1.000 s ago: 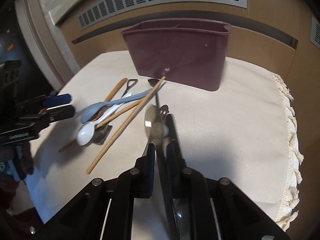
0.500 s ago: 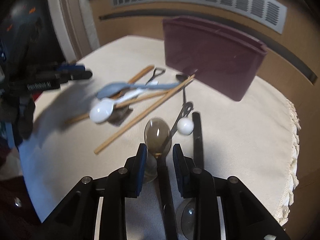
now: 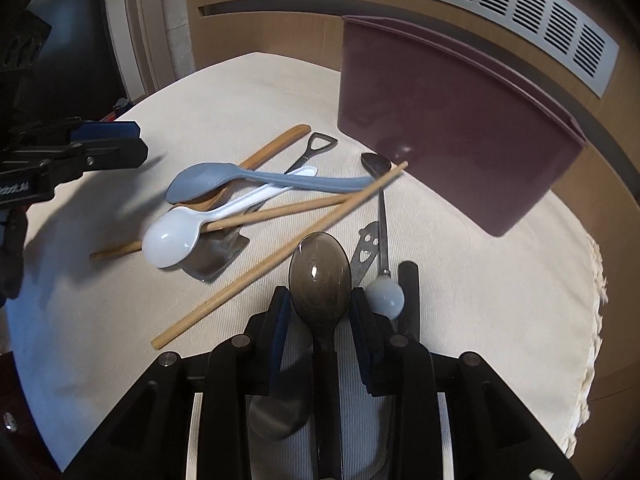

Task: Organize utensils
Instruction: 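Grasp the white-ball-tipped utensil with the left gripper while the right gripper holds the brown spoon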

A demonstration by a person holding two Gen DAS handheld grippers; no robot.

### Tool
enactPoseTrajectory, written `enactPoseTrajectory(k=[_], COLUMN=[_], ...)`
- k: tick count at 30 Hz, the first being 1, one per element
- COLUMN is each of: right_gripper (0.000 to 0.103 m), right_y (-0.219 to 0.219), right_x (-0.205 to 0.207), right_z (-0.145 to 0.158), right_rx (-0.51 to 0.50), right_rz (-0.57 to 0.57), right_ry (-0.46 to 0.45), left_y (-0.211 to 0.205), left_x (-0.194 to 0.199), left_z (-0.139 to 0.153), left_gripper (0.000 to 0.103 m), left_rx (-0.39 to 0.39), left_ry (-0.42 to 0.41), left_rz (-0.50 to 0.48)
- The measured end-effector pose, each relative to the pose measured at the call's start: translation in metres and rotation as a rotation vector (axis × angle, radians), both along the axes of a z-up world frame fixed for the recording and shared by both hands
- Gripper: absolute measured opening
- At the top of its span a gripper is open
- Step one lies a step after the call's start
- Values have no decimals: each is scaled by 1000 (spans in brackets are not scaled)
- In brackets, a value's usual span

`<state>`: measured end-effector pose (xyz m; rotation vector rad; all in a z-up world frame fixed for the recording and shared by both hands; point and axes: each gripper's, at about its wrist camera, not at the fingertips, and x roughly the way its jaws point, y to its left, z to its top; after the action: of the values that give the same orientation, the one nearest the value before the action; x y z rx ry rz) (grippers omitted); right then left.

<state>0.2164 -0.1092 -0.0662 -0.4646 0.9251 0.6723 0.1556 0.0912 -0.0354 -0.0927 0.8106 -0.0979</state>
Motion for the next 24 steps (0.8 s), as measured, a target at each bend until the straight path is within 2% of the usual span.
enactPoseTrajectory(k=[2, 4, 8, 14, 20, 24], right_gripper=[29, 30, 34, 31, 30, 30], right_y=[5, 10, 13, 15, -21, -67], right_x=[-2, 1, 11, 22, 4, -6], right_z=[0, 1, -1, 6, 39, 55], right_rx=[-21, -17, 36, 90, 166, 198], right_rz=[21, 21, -2, -62, -154, -301], right_ry=[-32, -44, -34, 6, -31, -50], left_y=[-6, -8, -8, -12, -44, -85], left_x=[-1, -1, -7, -16, -9, 9], left_z=[0, -1, 1, -4, 5, 10], left_gripper=[46, 46, 46, 46, 46, 46], left_rx=[32, 22, 25, 60, 17, -19], left_ry=[-13, -4, -16, -4, -38, -42], left_rz=[-11, -19, -17, -41, -160, -194])
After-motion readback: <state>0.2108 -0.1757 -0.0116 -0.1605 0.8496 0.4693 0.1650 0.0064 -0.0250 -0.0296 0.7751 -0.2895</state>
